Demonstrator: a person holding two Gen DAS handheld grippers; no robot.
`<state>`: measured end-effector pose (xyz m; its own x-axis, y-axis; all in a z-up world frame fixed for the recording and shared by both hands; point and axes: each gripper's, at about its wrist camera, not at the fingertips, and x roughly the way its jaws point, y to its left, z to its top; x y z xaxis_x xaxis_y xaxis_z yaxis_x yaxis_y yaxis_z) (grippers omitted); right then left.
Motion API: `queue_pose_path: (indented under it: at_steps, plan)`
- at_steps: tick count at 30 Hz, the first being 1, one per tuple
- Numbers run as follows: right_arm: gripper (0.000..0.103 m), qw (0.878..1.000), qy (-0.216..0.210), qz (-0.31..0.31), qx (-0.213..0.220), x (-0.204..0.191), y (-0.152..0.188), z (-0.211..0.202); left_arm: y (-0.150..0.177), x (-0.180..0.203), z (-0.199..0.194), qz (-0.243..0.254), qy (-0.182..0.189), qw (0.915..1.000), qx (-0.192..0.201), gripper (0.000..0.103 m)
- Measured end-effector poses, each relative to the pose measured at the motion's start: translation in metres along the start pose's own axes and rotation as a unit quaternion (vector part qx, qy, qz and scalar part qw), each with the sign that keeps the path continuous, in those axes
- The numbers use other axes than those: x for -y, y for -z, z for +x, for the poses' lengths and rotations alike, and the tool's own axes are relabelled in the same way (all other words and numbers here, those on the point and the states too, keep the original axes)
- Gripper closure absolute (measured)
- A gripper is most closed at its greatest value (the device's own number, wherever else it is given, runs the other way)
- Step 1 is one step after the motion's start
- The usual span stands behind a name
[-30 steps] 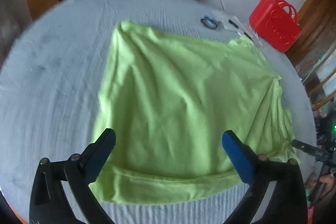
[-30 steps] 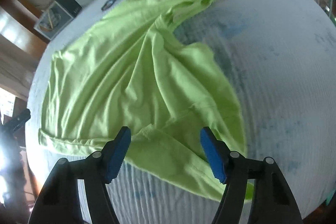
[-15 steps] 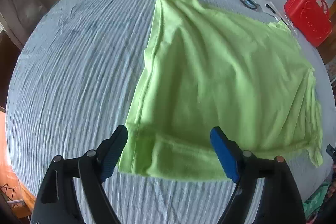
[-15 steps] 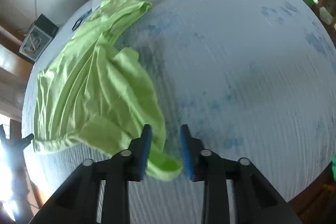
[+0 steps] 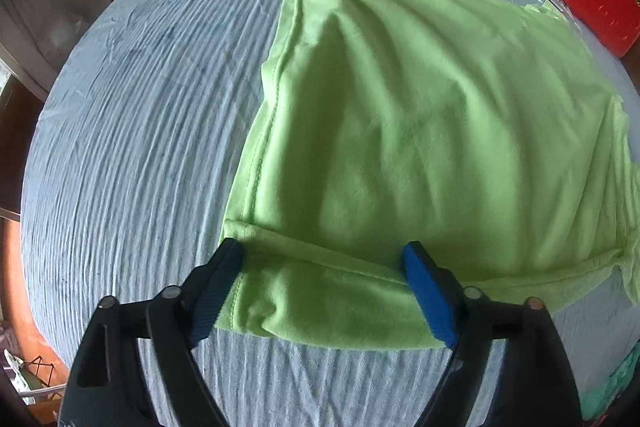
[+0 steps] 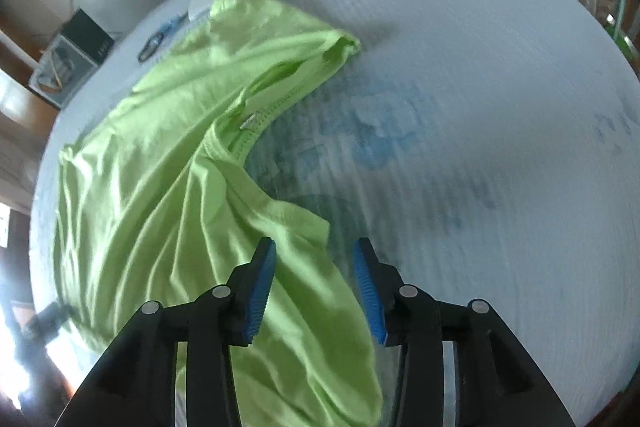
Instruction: Fold clothes
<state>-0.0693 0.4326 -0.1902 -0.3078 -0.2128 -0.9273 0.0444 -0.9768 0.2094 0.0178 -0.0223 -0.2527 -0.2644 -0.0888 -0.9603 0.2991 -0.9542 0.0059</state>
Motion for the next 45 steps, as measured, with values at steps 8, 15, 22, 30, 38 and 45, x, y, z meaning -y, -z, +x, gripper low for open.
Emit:
queue_pose_path:
  at_steps: [8, 15, 22, 30, 38, 45]
  plan:
    - [0.099, 0.996, 0.076, -0.025, 0.030, -0.009, 0.006, -0.017, -0.004, -0.004, 0.005, -0.002, 0.006, 0.9999, -0.011, 0.004]
    - [0.079, 0.991, 0.109, 0.077, 0.018, 0.065, 0.052, -0.053, 0.002, -0.015, -0.004, -0.015, 0.013, 0.9998, -0.003, 0.005]
    - [0.074, 0.998, 0.016, 0.055, 0.010, 0.069, 0.098, -0.071, 0.004, -0.051, -0.045, -0.059, 0.039, 0.9966, 0.041, 0.005]
    - [0.069, 1.000, -0.010, 0.025, -0.010, 0.055, 0.116, -0.069, 0.006, -0.030, -0.030, -0.038, 0.032, 0.9985, 0.022, 0.028]
    - [0.048, 0.999, -0.015, -0.046, -0.025, 0.034, 0.128, -0.059, 0.014, -0.015, -0.018, -0.016, 0.005, 0.9999, 0.004, 0.029]
    - [0.097, 0.991, 0.048, -0.125, -0.027, 0.007, 0.137, -0.037, 0.030, -0.012, -0.022, -0.011, 0.011, 0.9999, 0.003, 0.090]
